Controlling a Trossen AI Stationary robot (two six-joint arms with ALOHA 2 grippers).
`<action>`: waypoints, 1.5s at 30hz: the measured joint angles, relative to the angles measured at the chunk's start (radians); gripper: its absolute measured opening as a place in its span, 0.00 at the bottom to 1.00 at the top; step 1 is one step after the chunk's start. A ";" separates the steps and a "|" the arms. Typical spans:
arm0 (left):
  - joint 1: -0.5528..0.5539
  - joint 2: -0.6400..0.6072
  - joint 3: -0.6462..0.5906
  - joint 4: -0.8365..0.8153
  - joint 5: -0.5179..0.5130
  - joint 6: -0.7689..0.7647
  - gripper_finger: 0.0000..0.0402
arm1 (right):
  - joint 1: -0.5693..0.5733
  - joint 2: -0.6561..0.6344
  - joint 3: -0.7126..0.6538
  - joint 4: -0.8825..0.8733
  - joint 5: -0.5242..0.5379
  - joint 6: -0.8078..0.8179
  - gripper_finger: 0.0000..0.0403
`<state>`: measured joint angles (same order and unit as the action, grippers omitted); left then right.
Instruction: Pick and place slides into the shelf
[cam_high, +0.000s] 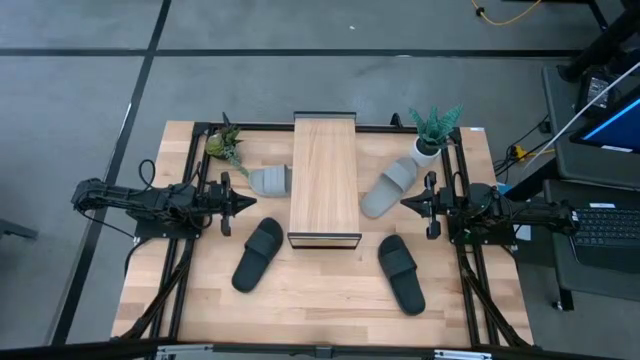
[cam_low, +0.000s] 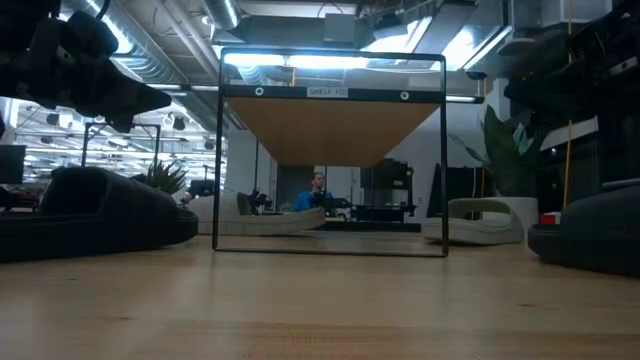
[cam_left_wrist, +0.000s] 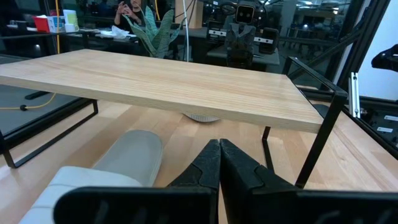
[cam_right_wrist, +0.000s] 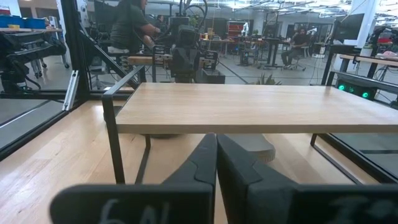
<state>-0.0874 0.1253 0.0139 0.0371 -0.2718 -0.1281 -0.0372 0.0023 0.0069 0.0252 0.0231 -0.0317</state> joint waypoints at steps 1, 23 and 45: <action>0.000 0.000 0.000 0.000 0.000 0.000 0.00 | 0.000 0.000 0.000 0.000 0.000 -0.001 0.04; 0.000 0.000 0.000 0.000 0.000 0.000 0.00 | 0.000 0.000 0.000 0.000 0.000 -0.004 0.04; 0.000 0.000 0.000 0.000 0.000 0.162 0.00 | 0.000 0.000 0.000 0.006 0.017 -0.153 0.04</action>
<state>-0.0872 0.1257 0.0136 0.0372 -0.2722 0.0336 -0.0372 0.0024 0.0067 0.0316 0.0402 -0.1843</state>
